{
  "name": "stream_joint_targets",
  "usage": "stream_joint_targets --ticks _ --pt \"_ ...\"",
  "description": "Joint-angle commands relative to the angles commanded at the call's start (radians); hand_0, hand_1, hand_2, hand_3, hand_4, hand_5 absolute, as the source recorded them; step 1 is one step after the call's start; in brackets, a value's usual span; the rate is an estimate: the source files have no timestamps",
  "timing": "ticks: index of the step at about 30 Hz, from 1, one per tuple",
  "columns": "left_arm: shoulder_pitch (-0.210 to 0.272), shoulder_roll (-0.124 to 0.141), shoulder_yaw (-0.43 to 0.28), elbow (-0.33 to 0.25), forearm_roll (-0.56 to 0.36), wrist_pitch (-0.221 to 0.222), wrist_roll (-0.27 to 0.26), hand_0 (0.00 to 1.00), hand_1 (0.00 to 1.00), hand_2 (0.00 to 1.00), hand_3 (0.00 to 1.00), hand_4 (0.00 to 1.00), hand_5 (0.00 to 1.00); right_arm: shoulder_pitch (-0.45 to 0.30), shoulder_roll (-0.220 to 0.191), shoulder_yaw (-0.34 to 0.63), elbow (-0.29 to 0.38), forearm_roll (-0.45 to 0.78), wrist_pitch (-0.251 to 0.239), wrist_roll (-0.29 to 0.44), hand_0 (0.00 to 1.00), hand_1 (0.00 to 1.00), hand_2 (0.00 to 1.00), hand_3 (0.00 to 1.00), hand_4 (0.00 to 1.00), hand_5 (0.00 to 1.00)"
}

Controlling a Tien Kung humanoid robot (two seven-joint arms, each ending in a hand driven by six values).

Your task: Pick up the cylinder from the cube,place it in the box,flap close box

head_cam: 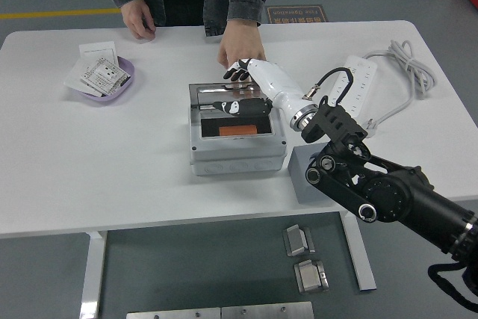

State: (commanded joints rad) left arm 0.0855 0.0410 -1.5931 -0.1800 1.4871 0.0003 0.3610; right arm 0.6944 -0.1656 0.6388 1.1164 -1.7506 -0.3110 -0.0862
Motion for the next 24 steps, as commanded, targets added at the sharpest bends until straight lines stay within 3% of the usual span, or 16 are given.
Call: stream_joint_targets --ticks 13,24 --pt "0.003 -0.001 0.008 0.000 -0.012 0.000 -0.006 0.642 0.643 0.527 0.625 0.685 0.326 -0.092 -0.072 0.000 0.141 -0.004 -0.032 -0.025 0.697 0.653 0.640 0.603 0.957 0.513" --pt "0.005 -0.003 0.012 0.000 -0.017 0.000 -0.011 0.642 0.643 0.527 0.625 0.686 0.326 -0.161 -0.082 0.002 0.186 0.042 -0.068 -0.005 0.659 0.646 0.637 0.602 0.951 0.521"
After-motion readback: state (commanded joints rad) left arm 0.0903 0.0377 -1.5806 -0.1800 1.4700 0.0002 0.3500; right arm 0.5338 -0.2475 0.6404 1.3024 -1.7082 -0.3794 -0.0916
